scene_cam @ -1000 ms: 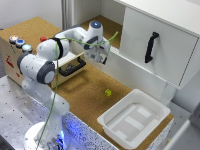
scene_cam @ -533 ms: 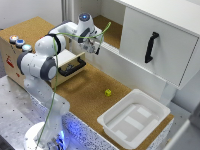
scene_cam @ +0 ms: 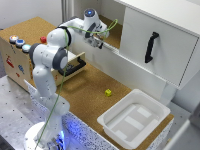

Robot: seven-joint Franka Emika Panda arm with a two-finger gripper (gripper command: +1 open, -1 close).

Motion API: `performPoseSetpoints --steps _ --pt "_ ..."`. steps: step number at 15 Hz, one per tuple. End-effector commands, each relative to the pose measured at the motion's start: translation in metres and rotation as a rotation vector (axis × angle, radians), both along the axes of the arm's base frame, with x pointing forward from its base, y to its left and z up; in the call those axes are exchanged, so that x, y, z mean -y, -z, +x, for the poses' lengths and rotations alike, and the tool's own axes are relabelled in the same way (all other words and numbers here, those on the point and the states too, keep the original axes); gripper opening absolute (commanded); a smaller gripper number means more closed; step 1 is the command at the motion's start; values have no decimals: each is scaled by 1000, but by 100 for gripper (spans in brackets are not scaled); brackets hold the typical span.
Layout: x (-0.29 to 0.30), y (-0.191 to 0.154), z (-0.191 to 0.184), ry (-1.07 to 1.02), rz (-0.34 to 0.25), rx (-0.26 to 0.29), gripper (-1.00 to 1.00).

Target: Put the grasped purple block inside the left cabinet

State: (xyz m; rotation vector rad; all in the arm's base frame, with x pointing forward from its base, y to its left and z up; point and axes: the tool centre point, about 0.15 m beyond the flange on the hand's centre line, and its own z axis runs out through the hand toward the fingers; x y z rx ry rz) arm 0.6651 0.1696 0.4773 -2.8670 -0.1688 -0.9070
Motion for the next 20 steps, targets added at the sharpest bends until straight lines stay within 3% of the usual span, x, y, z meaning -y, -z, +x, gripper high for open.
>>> performPoseSetpoints --steps 1,3,6,9,16,20 --pt "-20 -6 20 59 -143 -142 100" --pt "-24 -7 -18 66 -173 -117 100" --pt "-19 -16 -88 75 -135 -45 100" --pt "-22 -15 -141 -8 -139 -51 100" --pt "-65 -4 -216 -387 -255 -247 100" --pt "-119 -13 -240 -642 -226 -360 100"
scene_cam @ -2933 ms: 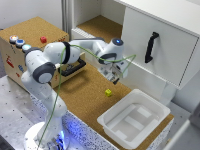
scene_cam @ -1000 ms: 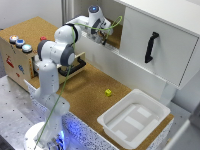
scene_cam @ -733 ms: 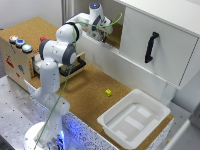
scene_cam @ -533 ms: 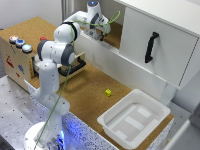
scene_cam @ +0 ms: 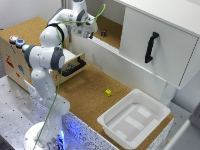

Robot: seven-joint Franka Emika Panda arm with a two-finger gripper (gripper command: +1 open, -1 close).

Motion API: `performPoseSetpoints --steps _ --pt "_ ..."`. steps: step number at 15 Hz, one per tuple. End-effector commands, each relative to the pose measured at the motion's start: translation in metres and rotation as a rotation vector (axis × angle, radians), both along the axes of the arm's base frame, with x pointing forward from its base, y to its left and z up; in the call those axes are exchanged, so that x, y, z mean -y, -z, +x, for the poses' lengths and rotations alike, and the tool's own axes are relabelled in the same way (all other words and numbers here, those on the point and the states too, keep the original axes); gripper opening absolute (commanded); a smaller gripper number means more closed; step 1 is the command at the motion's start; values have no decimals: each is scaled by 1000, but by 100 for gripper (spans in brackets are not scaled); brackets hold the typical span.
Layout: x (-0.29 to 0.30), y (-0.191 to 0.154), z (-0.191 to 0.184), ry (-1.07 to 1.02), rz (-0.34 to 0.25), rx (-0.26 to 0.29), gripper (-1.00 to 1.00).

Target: Put the grasped purple block inside the left cabinet

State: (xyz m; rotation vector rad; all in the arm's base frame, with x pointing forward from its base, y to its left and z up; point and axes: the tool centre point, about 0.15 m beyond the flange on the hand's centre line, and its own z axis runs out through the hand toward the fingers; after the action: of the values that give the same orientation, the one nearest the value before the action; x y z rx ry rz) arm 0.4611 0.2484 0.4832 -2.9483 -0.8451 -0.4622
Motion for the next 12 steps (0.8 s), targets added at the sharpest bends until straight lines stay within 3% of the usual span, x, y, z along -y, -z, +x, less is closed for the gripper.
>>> performPoseSetpoints --steps 1,6,12 --pt "-60 -14 -47 -292 6 -153 100" --pt "-142 -24 -91 -560 -48 -278 100" --pt "-142 -24 -91 -560 -48 -278 100"
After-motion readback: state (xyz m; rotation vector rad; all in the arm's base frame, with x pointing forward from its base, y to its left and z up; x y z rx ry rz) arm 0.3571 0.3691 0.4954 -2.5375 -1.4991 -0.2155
